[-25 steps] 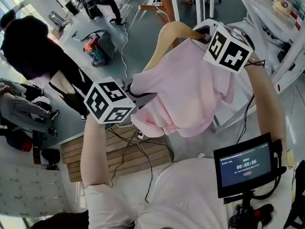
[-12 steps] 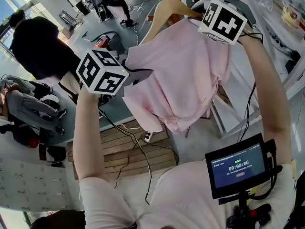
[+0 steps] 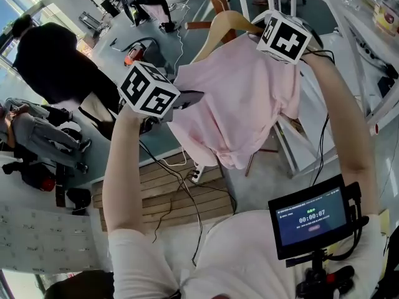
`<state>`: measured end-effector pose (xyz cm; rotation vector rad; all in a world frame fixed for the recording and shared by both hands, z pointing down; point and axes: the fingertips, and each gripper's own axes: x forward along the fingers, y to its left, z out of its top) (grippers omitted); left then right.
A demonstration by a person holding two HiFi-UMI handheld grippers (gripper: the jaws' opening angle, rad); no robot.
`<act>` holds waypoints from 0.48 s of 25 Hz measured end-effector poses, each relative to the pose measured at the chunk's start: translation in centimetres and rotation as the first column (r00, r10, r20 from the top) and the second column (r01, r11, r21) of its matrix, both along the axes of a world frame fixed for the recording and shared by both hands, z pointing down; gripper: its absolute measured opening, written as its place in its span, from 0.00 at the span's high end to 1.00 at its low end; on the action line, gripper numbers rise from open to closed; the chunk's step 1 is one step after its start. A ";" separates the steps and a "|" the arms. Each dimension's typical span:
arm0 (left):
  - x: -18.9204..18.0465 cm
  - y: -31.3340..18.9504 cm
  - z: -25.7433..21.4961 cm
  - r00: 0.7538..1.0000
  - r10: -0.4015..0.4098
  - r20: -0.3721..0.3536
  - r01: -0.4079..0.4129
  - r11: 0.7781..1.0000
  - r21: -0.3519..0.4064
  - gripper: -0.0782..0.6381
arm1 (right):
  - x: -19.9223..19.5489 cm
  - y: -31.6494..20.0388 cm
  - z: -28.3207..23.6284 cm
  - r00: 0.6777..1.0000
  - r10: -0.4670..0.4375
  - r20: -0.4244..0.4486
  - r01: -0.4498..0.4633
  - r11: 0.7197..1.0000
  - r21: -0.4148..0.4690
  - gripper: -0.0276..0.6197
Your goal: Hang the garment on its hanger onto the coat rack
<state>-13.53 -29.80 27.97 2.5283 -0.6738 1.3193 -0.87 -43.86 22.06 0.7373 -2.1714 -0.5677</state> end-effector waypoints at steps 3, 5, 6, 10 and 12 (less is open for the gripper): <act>-0.3 -0.5 0.4 1.000 -0.022 -0.013 0.022 1.000 -0.003 0.84 | -0.1 -0.2 -0.2 1.000 0.015 0.000 -0.015 0.999 0.035 0.85; -0.4 -0.9 0.6 0.999 -0.031 -0.019 0.031 1.000 0.002 0.84 | -0.2 -0.6 -0.4 1.000 0.022 0.000 -0.021 0.998 0.066 0.85; -0.4 -1.1 0.8 0.999 -0.035 -0.021 0.035 0.999 0.005 0.84 | -0.2 -0.8 -0.5 1.000 0.026 -0.001 -0.026 0.996 0.083 0.85; -0.8 -2.2 1.5 0.999 -0.033 0.003 0.032 0.998 0.061 0.84 | -0.4 -1.5 -0.8 0.999 0.044 -0.010 -0.042 0.991 0.131 0.85; -1.1 -2.8 1.7 1.000 -0.028 0.008 0.027 0.994 0.107 0.84 | -0.6 -1.7 -1.0 0.999 0.047 -0.016 -0.044 0.988 0.145 0.85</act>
